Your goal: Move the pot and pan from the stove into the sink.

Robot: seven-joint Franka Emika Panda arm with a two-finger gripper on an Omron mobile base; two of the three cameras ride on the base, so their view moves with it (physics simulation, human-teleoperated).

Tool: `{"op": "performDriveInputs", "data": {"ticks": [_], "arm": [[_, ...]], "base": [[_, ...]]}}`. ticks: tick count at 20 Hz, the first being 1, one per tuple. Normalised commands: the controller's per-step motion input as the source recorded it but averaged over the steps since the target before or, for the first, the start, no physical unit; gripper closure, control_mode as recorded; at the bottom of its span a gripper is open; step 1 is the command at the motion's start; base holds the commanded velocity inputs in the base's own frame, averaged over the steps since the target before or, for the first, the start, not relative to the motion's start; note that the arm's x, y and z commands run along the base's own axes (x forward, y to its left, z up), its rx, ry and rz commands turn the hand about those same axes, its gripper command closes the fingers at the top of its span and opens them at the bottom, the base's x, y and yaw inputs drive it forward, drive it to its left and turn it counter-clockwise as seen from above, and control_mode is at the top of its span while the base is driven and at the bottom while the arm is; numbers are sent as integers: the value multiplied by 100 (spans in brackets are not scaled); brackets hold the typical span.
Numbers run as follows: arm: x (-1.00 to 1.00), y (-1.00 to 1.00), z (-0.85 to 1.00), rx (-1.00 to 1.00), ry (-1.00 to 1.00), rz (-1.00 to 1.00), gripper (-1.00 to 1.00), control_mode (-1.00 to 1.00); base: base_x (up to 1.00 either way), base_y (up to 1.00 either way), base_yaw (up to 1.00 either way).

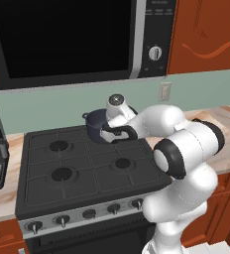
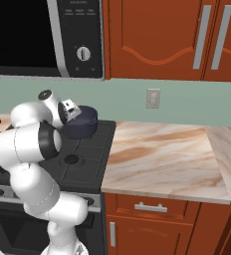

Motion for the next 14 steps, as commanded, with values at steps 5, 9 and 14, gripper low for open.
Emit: {"op": "performDriveInputs", "data": {"ticks": [5,9,14], "arm": [[11,0,-27,-3,0,4,-100,-100],[5,0,-19,-2,0,3,-100,-100],[6,0,-3,0,0,0,-100,-100]], "base": [[0,0,0],[0,0,0],[0,0,0]]}}
